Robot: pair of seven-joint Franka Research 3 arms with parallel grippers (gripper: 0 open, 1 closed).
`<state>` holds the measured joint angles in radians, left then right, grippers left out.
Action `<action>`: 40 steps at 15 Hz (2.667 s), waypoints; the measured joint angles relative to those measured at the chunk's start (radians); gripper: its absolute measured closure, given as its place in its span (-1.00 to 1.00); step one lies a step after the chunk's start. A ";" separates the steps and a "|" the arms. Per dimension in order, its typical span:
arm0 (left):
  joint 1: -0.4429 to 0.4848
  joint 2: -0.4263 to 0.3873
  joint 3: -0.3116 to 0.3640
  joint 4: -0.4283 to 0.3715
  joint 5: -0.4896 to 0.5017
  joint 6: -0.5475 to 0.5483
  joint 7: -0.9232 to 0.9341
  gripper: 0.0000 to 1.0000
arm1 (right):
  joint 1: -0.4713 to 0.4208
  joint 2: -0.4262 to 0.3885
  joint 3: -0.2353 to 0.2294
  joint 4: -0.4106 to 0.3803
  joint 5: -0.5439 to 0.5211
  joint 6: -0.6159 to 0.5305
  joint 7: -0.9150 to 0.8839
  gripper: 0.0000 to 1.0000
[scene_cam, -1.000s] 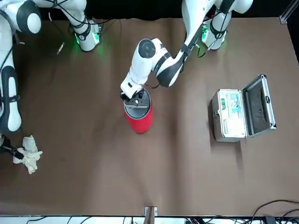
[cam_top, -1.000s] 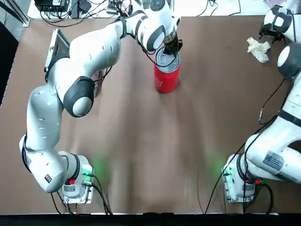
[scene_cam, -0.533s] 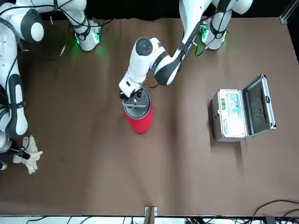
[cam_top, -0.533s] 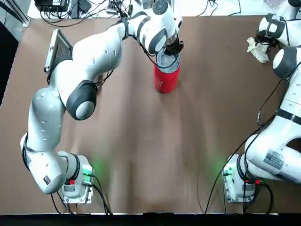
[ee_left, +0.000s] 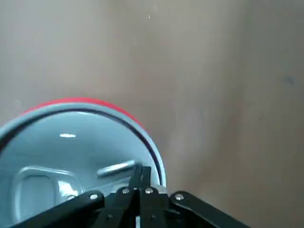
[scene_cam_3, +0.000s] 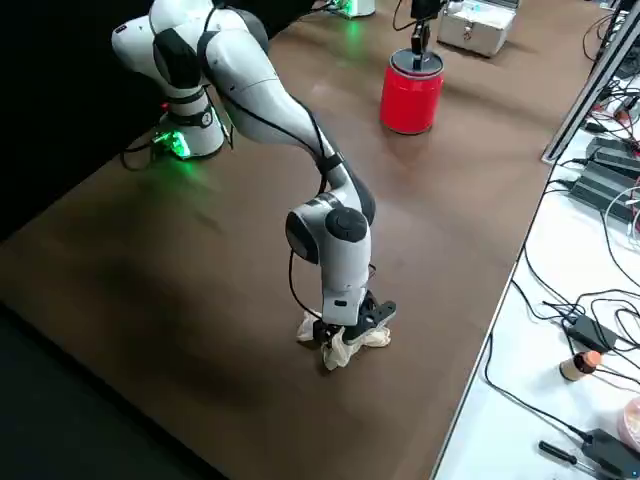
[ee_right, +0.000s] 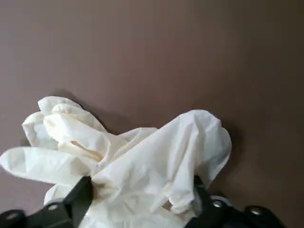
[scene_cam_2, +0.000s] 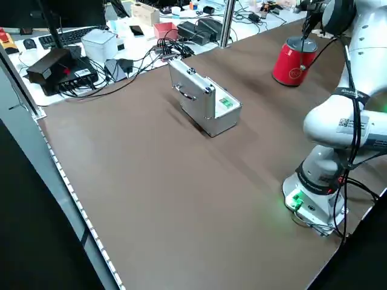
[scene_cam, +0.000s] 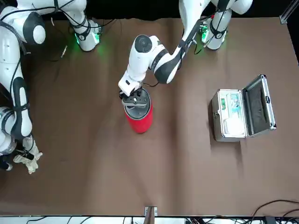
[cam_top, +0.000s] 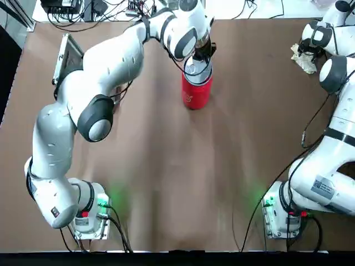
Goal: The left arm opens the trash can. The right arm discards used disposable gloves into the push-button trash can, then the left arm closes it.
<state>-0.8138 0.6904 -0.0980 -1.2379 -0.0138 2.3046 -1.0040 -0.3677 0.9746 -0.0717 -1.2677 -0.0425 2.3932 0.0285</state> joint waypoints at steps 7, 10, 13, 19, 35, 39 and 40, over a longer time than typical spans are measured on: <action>0.063 -0.137 0.005 0.008 0.001 -0.151 -0.014 0.67 | -0.001 0.000 0.002 0.005 0.000 0.000 0.042 -0.03; 0.121 -0.198 0.008 0.008 0.001 -0.228 0.039 0.11 | -0.001 0.000 0.003 0.009 0.000 0.000 0.048 0.60; 0.194 -0.252 0.011 0.008 0.001 -0.337 0.124 -0.50 | -0.004 0.000 0.001 0.009 0.000 0.000 0.050 0.93; 0.338 -0.371 0.012 -0.001 0.001 -0.649 0.419 -1.00 | -0.006 -0.002 -0.003 0.018 0.000 -0.023 0.056 0.96; 0.570 -0.583 0.009 -0.272 0.001 -0.698 0.741 -1.00 | 0.047 -0.229 0.011 0.049 0.002 -0.467 0.056 0.96; 0.576 -0.583 0.008 -0.273 0.001 -0.698 0.741 -1.00 | 0.131 -0.370 0.018 0.055 0.056 -0.696 0.070 0.96; 0.576 -0.583 0.007 -0.274 0.001 -0.698 0.741 -1.00 | 0.161 -0.404 0.020 0.055 0.077 -0.749 0.080 0.96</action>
<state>-0.2374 0.1069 -0.0912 -1.5115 -0.0125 1.6071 -0.2627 -0.2066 0.5709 -0.0515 -1.2129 0.0349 1.6439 0.1086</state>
